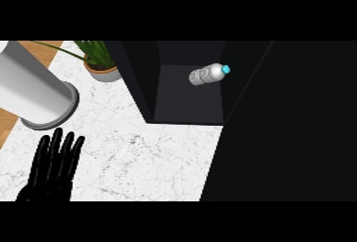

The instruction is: Pick up the bottled water, place it into the cabinet and close the cabinet

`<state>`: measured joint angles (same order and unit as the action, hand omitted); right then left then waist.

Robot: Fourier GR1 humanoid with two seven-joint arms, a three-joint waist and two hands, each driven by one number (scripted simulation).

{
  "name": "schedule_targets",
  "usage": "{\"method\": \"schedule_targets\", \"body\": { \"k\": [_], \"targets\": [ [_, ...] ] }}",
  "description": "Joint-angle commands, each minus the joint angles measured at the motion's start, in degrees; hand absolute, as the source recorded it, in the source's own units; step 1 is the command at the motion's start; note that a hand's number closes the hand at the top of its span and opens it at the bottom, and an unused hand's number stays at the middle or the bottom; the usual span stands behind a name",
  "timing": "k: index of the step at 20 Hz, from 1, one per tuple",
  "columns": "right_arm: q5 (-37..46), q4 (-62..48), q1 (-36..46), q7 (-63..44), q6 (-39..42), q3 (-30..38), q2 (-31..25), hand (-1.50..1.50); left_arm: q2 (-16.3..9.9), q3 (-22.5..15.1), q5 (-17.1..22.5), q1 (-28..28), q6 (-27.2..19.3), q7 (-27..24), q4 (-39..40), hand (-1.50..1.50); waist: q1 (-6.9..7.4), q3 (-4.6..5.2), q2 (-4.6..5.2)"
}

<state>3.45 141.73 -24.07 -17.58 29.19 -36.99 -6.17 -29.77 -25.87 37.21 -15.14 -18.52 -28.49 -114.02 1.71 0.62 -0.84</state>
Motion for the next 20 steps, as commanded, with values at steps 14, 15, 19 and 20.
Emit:
{"method": "schedule_targets", "body": {
  "k": [14, 15, 19, 20],
  "targets": [
    [6.8, -5.9, 21.8, -10.7, -11.7, -10.2, 5.7, 1.50, -4.4, 5.4, 3.6, -5.1, 7.8, -2.6, -0.4, -1.50, 1.60, 0.18, 0.56],
    [6.9, -6.4, 21.8, -10.8, -11.3, -10.7, 5.7, 1.50, -4.5, 5.5, 4.2, -4.9, 7.9, -2.0, -0.8, -1.50, 1.40, 0.18, 0.53],
    [5.4, -7.8, 23.7, -10.5, -10.0, -8.7, 5.6, 1.50, -4.8, 6.1, 4.4, -4.9, 8.5, -2.3, -1.4, -1.50, 2.68, 0.22, 1.05],
    [5.5, -6.8, 23.7, -10.9, -9.9, -8.9, 5.6, 1.50, -5.3, 6.0, 4.9, -5.0, 9.1, -1.7, -1.4, -1.50, 2.26, 0.26, 0.90]
  ]
}}
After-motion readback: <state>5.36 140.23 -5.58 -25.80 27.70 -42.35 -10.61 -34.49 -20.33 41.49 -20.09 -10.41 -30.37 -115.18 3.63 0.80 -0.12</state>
